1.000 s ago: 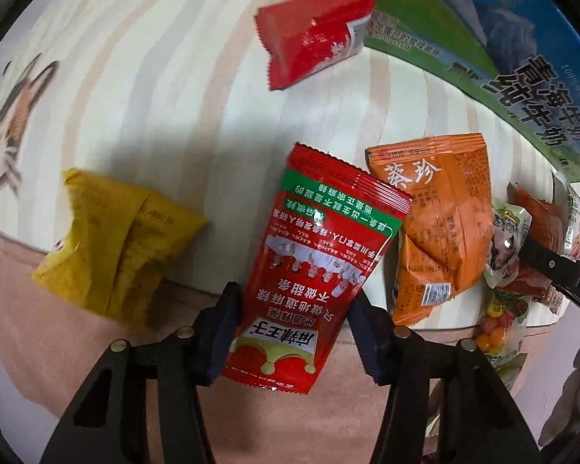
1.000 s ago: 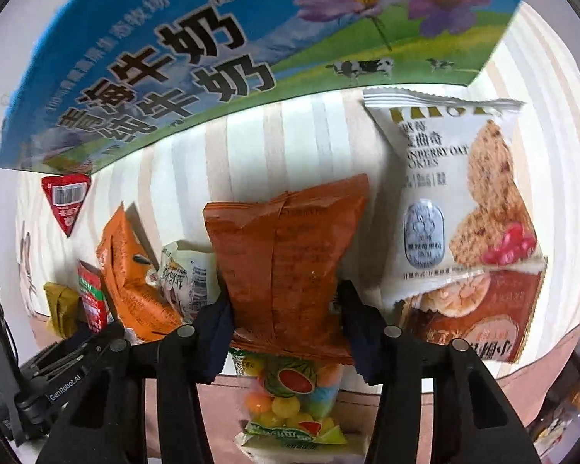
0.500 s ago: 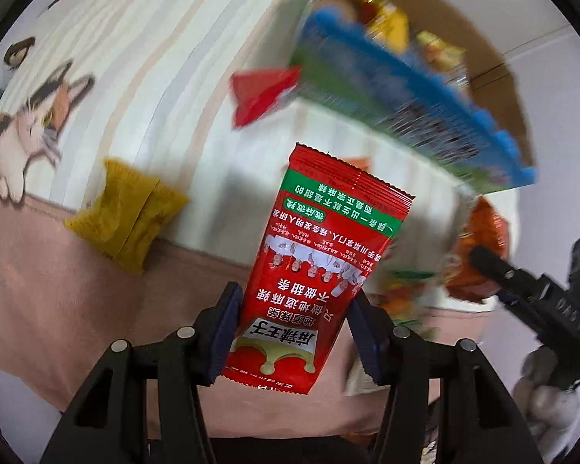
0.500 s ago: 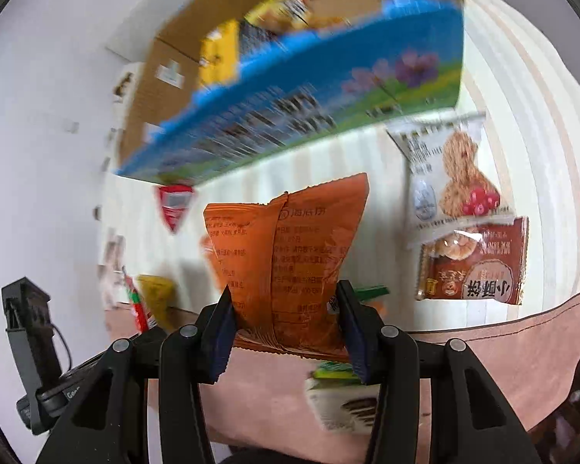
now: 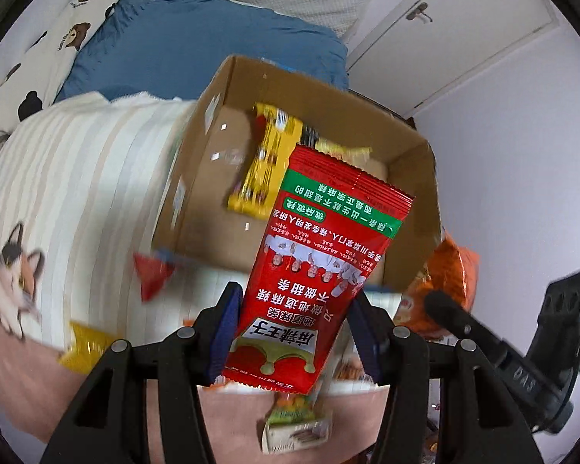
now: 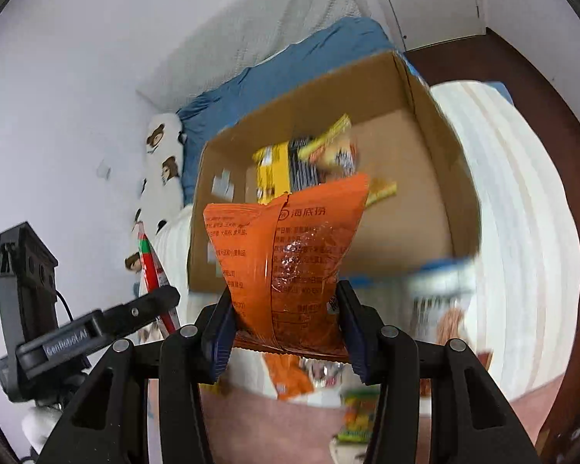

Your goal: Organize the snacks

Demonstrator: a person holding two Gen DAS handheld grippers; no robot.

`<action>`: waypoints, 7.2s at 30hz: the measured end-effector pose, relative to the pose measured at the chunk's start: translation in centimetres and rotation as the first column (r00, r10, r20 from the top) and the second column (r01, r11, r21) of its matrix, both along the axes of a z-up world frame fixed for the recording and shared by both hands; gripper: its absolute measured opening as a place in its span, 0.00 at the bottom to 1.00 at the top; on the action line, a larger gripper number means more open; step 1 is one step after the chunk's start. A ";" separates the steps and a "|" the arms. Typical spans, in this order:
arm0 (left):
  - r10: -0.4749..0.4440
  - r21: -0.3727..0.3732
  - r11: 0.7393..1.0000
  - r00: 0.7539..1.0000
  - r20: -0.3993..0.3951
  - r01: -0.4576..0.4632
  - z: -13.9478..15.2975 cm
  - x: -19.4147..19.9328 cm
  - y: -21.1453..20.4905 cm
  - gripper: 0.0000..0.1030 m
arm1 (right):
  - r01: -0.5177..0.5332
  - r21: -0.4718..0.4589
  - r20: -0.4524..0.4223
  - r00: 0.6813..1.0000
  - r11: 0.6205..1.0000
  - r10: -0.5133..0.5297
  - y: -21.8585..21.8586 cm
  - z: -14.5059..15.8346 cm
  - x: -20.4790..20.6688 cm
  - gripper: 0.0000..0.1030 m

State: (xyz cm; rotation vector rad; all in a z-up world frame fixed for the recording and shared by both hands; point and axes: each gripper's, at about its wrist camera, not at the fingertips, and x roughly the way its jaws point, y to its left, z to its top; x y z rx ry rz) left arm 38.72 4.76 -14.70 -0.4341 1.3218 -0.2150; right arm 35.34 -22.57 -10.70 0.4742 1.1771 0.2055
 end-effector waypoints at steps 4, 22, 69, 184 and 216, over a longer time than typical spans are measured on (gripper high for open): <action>-0.009 0.033 0.999 0.997 -0.079 0.012 -2.2 4.7 -0.5 0.50 | 0.000 -0.011 -0.043 0.999 1.000 -0.001 0.7 -1.7 4.1 0.50; -0.019 0.101 0.993 0.947 -0.321 0.055 -13.2 9.8 -0.9 0.57 | -0.098 -0.030 -0.334 0.939 0.995 0.083 3.2 -13.9 10.0 0.83; -0.116 0.311 0.950 0.940 0.320 0.011 5.8 -8.3 -0.3 0.87 | -0.006 -0.340 0.179 0.981 0.940 0.071 1.6 3.7 -6.9 0.94; -0.182 0.349 0.914 0.978 -0.102 0.206 -6.4 9.0 -0.3 0.49 | -0.078 -0.227 -0.069 0.996 0.971 0.063 -1.7 -3.2 7.9 0.59; -0.100 0.285 0.952 0.993 -0.060 0.113 -6.6 6.4 -0.3 0.91 | -0.126 -0.334 -0.173 0.982 0.934 0.070 0.1 -8.2 8.8 0.93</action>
